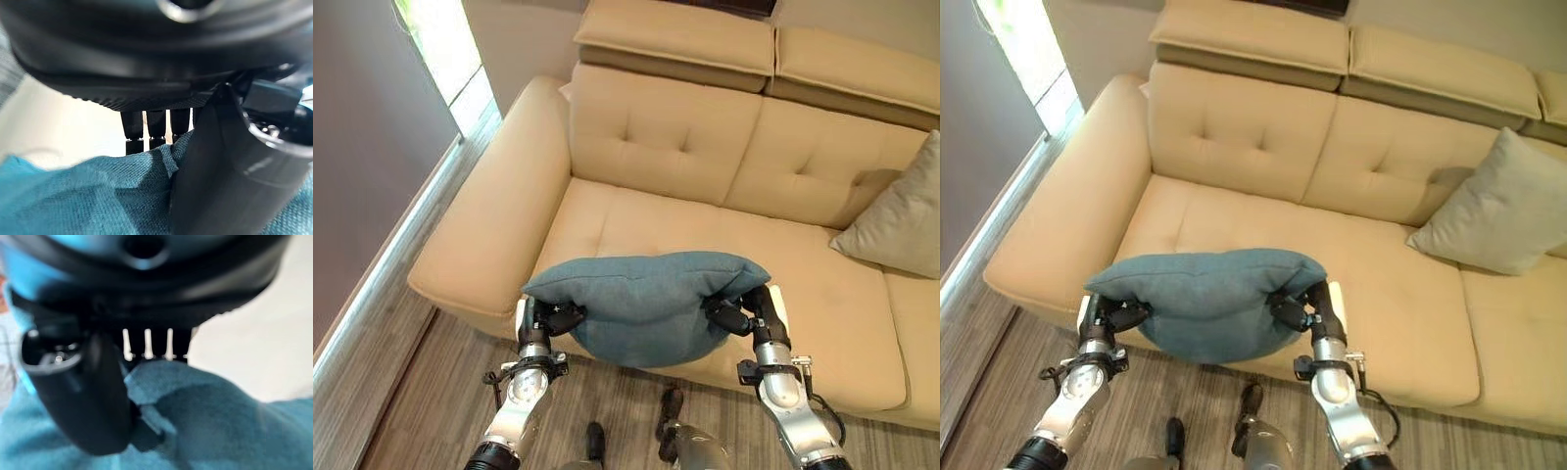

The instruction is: Pick up all the scattered cushions and arrange them neatly on the sofa.

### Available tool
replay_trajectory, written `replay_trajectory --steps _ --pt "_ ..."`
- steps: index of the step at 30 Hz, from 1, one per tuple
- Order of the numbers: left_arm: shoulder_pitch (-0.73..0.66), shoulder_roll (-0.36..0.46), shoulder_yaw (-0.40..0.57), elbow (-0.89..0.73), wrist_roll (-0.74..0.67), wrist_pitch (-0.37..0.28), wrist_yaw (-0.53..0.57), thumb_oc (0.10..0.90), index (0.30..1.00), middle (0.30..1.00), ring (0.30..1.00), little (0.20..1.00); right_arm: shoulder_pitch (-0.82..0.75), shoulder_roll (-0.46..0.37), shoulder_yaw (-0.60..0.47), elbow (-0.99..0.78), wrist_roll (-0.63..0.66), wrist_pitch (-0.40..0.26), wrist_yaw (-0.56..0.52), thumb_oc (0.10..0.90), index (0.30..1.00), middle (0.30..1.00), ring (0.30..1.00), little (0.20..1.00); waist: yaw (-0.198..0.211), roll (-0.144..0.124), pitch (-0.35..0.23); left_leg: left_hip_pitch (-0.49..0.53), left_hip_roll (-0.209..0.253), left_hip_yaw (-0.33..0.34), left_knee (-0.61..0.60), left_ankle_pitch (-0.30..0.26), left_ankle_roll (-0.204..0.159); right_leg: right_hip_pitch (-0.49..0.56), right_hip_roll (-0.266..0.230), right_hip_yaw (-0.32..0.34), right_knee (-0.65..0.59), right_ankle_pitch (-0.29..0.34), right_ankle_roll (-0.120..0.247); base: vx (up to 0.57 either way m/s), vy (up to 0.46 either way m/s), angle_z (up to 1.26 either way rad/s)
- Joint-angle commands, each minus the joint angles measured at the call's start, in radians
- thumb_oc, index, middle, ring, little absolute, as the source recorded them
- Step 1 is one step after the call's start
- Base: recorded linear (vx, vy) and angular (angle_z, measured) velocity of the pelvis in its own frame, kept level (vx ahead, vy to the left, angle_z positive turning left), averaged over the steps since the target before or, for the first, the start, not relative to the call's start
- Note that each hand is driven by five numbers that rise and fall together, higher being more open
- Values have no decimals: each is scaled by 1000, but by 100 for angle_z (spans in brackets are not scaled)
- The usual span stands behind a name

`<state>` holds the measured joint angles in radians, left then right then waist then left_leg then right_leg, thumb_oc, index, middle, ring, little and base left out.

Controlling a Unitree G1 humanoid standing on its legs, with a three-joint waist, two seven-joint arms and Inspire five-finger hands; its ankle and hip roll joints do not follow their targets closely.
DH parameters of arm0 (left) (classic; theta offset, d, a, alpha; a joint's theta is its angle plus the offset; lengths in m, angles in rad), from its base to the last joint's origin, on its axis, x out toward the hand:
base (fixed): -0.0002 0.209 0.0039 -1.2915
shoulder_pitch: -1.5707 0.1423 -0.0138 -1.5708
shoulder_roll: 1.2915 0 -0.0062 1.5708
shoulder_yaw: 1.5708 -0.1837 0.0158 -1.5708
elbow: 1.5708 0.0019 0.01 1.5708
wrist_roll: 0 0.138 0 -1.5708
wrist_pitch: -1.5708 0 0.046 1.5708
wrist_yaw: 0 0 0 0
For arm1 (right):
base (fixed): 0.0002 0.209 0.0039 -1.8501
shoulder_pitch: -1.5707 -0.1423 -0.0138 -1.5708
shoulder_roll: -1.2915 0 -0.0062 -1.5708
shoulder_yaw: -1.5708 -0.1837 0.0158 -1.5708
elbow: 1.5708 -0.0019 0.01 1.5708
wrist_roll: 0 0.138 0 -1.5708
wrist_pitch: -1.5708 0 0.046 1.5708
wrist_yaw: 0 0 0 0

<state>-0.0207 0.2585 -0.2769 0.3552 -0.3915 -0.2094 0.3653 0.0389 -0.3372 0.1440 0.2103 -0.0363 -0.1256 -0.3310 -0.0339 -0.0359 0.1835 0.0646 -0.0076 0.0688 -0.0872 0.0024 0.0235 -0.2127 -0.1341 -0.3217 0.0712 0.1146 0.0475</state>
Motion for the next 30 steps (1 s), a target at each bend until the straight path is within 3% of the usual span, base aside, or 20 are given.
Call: replay_trajectory --steps 1,4,5,6,7,9,10,11,12,13,14,15,18,23,30 --pt "-88 -9 -16 -87 83 -107 -35 400 300 300 300 300 -91 -87 -82 -115 -153 -133 -103 400 300 300 300 300 -5 15 -112 16 10 22 88 -135 -36 117 30 34 -3 -129 63 185 -165 -28" --pt "-71 -24 -11 -75 57 -113 -29 400 300 300 300 300 -74 -99 -63 -98 -187 -123 -117 400 300 300 300 300 -11 19 -106 -21 27 32 221 -118 -68 156 36 27 -16 -148 41 57 -181 -12" --pt "-70 -39 -12 -79 -51 -123 -38 400 300 300 300 300 -87 -104 -49 -103 -177 -114 -122 400 300 300 300 300 0 8 -70 -142 57 17 471 -33 -113 170 37 43 -7 -161 10 -44 -178 0" --pt "-71 -38 -12 -79 -52 -123 -38 400 300 300 300 300 -88 -103 -49 -103 -177 -114 -122 400 300 300 300 300 -2 6 -74 -151 55 15 473 -30 -112 165 35 40 -8 -158 10 -83 -177 -2" --pt "-69 -41 -13 -87 -86 -121 -47 400 300 300 300 300 -96 -107 -43 -109 -175 -110 -129 400 300 300 300 300 8 2 -54 -211 57 -6 582 11 -120 166 38 47 -1 -163 -7 -51 -91 -23" --pt "-52 -42 -12 -104 -97 -115 -54 400 300 300 300 300 -105 -111 -28 -107 -175 -105 -131 400 300 300 300 300 22 1 -42 -272 63 -10 641 -30 -92 178 46 66 0 -184 -20 33 -63 -43" --pt "-43 -42 -8 -109 -84 -113 -59 400 300 300 300 300 -120 -118 -11 -94 -184 -103 -127 400 300 300 300 300 29 7 -46 -282 87 -15 533 -67 -73 188 44 89 5 -202 -8 97 27 -14" --pt "-43 -42 -8 -109 -84 -113 -59 400 300 300 300 300 -120 -118 -10 -93 -184 -103 -127 400 300 300 300 300 30 6 -44 -278 86 -13 530 -67 -73 189 43 91 6 -203 -8 227 161 -16" --pt "-49 -36 -10 -98 -49 -109 -44 400 300 300 300 300 -134 -114 0 -93 -176 -114 -129 400 300 300 300 300 37 24 -52 -255 119 -60 298 -26 -78 198 50 112 16 -222 7 230 161 -22" --pt "-54 -28 -15 -79 -22 -100 -29 400 300 300 300 300 -147 -125 -3 -71 -190 -108 -163 400 300 300 300 300 46 34 -49 -270 130 -100 195 39 -88 212 55 119 23 -238 8 223 159 -37" --pt "-56 -28 -15 -79 -22 -100 -29 400 300 300 300 300 -148 -125 -3 -70 -190 -108 -163 400 300 300 300 300 44 34 -50 -269 129 -101 184 48 -88 210 55 117 22 -236 8 198 106 -29" --pt "-63 -29 -14 -82 -44 -114 -35 400 300 300 300 300 -139 -119 2 -91 -153 -118 -124 400 300 300 300 300 39 60 -63 -219 132 -121 77 55 -96 208 65 131 37 -253 14 187 102 -48" --pt "-62 -31 -22 -88 -47 -114 -36 400 300 300 300 300 -132 -110 1 -102 -133 -119 -101 400 300 300 300 300 33 64 -76 -189 115 -125 39 72 -105 209 56 130 24 -242 17 169 131 -43" --pt "-31 -11 -37 -114 -12 -100 -52 400 300 300 300 300 -122 -88 -7 -135 -94 -126 -72 400 300 300 300 300 28 71 -89 -148 89 -94 0 51 -87 210 28 150 -15 -215 44 99 129 -6" --pt "-48 8 -8 -192 -22 -113 -19 400 300 300 300 300 -127 -42 -18 -173 -52 -130 -92 400 300 300 300 300 27 67 -62 -147 63 -72 1 19 -61 190 0 170 -45 -188 69 23 82 -2"
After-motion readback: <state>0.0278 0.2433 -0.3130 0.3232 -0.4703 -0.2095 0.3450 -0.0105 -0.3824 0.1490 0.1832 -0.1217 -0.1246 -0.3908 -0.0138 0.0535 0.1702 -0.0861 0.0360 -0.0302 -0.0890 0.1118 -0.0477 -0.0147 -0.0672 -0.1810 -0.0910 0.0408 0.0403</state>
